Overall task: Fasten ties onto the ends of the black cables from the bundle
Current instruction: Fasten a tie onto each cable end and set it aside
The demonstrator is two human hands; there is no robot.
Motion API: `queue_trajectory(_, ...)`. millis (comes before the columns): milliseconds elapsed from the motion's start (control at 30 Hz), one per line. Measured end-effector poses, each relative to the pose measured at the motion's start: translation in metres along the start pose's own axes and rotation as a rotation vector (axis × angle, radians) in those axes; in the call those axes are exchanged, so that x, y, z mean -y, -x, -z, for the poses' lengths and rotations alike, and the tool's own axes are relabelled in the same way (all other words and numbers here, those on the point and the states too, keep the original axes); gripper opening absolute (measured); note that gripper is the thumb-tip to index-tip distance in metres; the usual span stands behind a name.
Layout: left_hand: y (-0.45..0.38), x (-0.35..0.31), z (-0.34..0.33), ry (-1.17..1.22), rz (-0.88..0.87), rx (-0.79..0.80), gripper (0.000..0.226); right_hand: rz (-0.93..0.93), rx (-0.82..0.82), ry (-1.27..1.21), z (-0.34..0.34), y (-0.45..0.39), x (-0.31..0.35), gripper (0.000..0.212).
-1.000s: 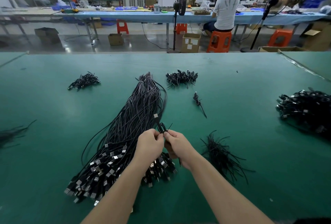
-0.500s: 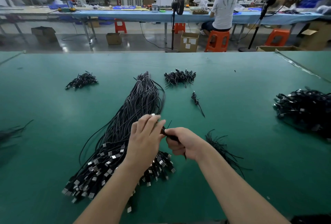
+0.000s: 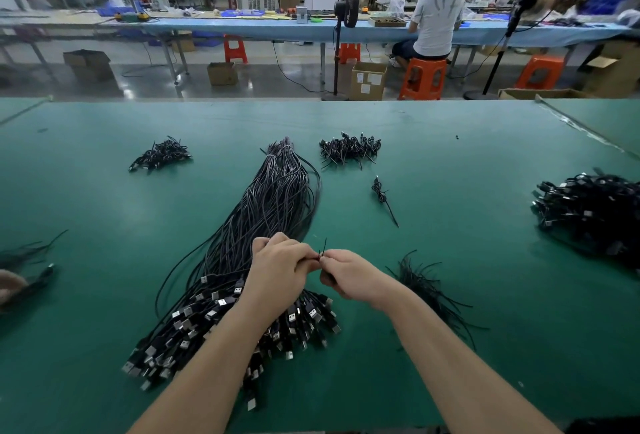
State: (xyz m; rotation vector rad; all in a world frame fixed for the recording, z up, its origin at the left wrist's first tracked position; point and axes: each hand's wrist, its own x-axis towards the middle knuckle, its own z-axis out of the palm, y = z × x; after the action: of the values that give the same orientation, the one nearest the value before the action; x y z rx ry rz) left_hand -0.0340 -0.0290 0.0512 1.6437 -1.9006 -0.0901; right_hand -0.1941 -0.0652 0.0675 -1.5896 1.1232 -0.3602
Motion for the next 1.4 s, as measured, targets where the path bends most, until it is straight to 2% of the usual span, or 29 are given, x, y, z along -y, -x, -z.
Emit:
queue_trajectory(200, -0.004, -0.005, 0.001, 0.080, 0.143, -0.010, 0.005, 0.112, -0.028, 0.320, 0.008, 0.007, -0.001, 0.036)
queue_trajectory(367, -0.008, -0.014, 0.005, 0.189, 0.268, 0.040, 0.024, 0.146, -0.046, 0.624, 0.012, 0.011, 0.001, 0.023)
queue_trajectory(433, -0.008, -0.017, 0.005, 0.224, 0.326, 0.082, 0.020, 0.166, -0.063, 0.812, 0.011, 0.011, 0.002, 0.017)
queue_trajectory(500, -0.009, -0.017, 0.004, 0.290, 0.387, 0.114, 0.012, 0.214, -0.092, 0.874, 0.010, 0.011, 0.001, 0.014)
queue_trajectory(633, -0.011, -0.017, 0.006, 0.389, 0.432, 0.182, 0.013, 0.310, -0.164, 0.920, 0.008, 0.009, -0.007, 0.015)
queue_trajectory(733, -0.011, -0.020, 0.009, 0.392, 0.439, 0.173, 0.010, 0.354, -0.220, 0.950, 0.006, 0.009, -0.011, 0.019)
queue_trajectory(867, -0.010, -0.023, 0.005, 0.318, 0.417, 0.043, 0.016, 0.358, -0.295, 0.876, 0.002, 0.008, -0.014, 0.017)
queue_trajectory(1033, -0.003, -0.023, -0.006, 0.044, 0.225, -0.144, 0.015, 0.288, -0.328, 0.749, -0.001, 0.007, -0.012, 0.016)
queue_trajectory(1133, 0.002, -0.028, -0.010, -0.039, 0.198, -0.237, 0.016, 0.249, -0.354, 0.637, -0.005, 0.004, -0.011, 0.016)
queue_trajectory(1233, 0.004, -0.031, -0.010, -0.036, 0.161, -0.202, 0.011, 0.260, -0.402, 0.593, -0.008, 0.002, -0.012, 0.016)
queue_trajectory(1400, 0.005, -0.037, -0.009, 0.049, 0.262, -0.069, 0.011, 0.275, -0.466, 0.582, -0.017, 0.001, -0.012, 0.017)
